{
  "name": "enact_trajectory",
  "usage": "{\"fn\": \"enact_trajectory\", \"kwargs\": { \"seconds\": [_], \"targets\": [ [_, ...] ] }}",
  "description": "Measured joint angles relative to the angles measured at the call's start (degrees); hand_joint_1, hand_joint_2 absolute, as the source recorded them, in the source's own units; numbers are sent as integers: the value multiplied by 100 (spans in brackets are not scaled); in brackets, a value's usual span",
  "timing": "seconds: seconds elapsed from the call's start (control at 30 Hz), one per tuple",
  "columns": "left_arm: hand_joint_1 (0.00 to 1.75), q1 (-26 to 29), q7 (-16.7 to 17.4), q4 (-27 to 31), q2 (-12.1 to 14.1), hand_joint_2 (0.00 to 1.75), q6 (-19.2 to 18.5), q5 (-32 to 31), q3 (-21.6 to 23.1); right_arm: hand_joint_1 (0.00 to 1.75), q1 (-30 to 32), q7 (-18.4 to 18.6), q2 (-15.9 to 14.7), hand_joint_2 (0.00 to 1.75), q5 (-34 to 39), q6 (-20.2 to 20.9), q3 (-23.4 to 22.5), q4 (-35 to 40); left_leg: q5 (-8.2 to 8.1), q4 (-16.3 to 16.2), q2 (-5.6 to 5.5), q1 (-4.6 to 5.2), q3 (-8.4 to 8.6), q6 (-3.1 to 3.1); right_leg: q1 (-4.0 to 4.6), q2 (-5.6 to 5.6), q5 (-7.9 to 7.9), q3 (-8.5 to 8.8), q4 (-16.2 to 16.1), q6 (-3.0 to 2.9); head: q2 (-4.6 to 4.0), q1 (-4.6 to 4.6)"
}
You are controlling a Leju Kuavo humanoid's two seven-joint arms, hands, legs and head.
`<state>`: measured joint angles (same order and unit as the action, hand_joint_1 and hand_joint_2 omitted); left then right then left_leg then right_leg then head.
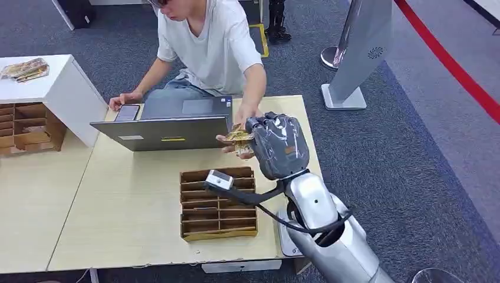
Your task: Pass the card to the sensor for recognition and then transmit it.
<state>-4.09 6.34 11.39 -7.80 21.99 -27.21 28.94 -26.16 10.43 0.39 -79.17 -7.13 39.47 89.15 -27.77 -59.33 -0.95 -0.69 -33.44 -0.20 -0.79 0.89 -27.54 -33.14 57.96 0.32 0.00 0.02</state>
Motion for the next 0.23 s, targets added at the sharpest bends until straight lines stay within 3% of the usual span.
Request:
{"fn": "enact_trajectory", "kwargs": {
  "seconds": [0.2,0.23],
  "targets": [
    [0,0,4,0,0,0,2,-9,0,0,-37,98,46,175,-85,166,-31,-170,0,0,0,0,0,0,0,0,0,0,0,0,0,-2],
    [0,1,4,0,0,0,6,-15,0,0,-43,111,48,0,-94,186,-31,-201,0,0,0,0,0,0,0,0,0,0,0,0,0,0]
  ]
}}
